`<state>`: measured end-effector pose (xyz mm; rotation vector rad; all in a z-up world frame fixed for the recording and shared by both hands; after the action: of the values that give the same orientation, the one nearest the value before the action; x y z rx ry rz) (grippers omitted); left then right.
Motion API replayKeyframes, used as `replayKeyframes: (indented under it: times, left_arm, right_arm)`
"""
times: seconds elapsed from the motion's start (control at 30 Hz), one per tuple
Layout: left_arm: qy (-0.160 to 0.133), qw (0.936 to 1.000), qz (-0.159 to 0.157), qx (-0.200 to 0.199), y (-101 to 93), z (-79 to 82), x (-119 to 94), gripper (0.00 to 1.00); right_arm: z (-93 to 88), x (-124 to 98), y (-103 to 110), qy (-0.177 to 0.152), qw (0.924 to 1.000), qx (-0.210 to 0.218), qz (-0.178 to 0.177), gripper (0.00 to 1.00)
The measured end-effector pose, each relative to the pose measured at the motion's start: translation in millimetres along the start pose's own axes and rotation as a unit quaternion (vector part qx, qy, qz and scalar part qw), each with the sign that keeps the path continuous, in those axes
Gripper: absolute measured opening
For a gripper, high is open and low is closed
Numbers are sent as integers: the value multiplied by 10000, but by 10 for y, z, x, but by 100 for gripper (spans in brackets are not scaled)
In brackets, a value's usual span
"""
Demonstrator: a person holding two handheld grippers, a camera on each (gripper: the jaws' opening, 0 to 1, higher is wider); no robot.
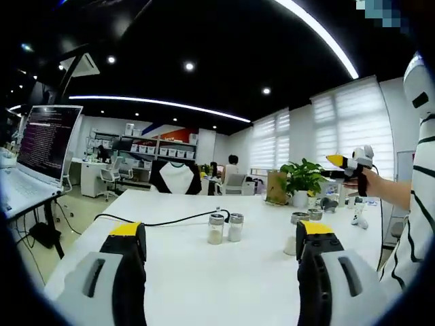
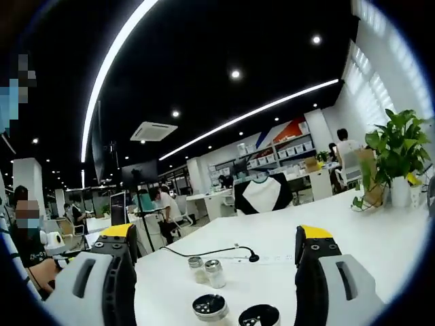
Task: Rotate the seasoning bottle until the label or dispensing opening points toward the visible target arrow and the bottle remains upright within the marked orientation range
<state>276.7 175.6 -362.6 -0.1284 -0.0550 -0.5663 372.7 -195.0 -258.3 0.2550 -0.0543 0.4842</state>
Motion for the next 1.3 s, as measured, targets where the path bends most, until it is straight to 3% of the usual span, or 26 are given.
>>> replayKeyframes:
  times: [0.1, 0.17, 0.23, 0.47, 0.53, 0.6, 0.73, 0.8, 0.87, 0.93, 1.1, 1.3]
  left_arm:
    - [60, 9999, 37, -83, -3, -69, -58, 93]
    - [51, 9999, 55, -90, -4, -80, -100, 89]
    - [-105, 9998, -12, -180, -24, -52, -130, 91]
    - [-271, 9992, -282, -32, -117, 28, -81, 92]
    - [-200, 9990, -396, -23, -153, 17, -35, 94]
    - [-58, 9994, -338, 47, -139, -35, 14, 98]
    - [-23, 9986, -520, -109, -203, -120, 117, 97]
    - [-95, 9982, -573, -155, -241, -125, 164, 99]
    - [-84, 9976, -667, -174, -284, -140, 203, 100]
    - [21, 9970, -762, -94, -321, -169, 226, 100]
    - [81, 9967, -804, -19, -328, -182, 241, 100]
    - [137, 9961, -876, -12, -350, -155, 212, 100]
  right_arm:
    - [43, 66, 121, 13, 9984, -529, 178, 96]
    - [18, 113, 149, 144, 9925, -1205, 121, 88]
    - [13, 179, 229, 184, 9845, -1737, 188, 81]
    - [-98, 456, 365, 620, 9836, -1626, 478, 73]
    - [-95, 534, 358, 590, 9741, -2134, 463, 56]
    - [-116, 624, 374, 642, 9709, -2251, 515, 45]
    - [-220, 822, 373, 924, 9712, -2116, 589, 53]
    - [-288, 941, 346, 956, 9658, -2325, 631, 57]
    - [-427, 1064, 264, 1185, 9611, -2413, 634, 57]
    - [-580, 1144, 228, 1526, 9602, -2242, 669, 57]
    - [-779, 1362, 261, 1788, 9590, -2063, 758, 57]
    - [-1063, 1587, 228, 2288, 9487, -2064, 711, 54]
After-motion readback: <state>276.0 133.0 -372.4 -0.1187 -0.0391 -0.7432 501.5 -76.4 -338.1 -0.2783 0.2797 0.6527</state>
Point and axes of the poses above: the point that each gripper's makers call its tool centre point, and the gripper's own axes: x roughly forward along the fingers, y roughly to its left, z roughly out of its top, the point moved 2 cm from there along -x, roughly backward along the fingers, and after that the axes turned 7 degrees about -z, right-handed, at the moved point
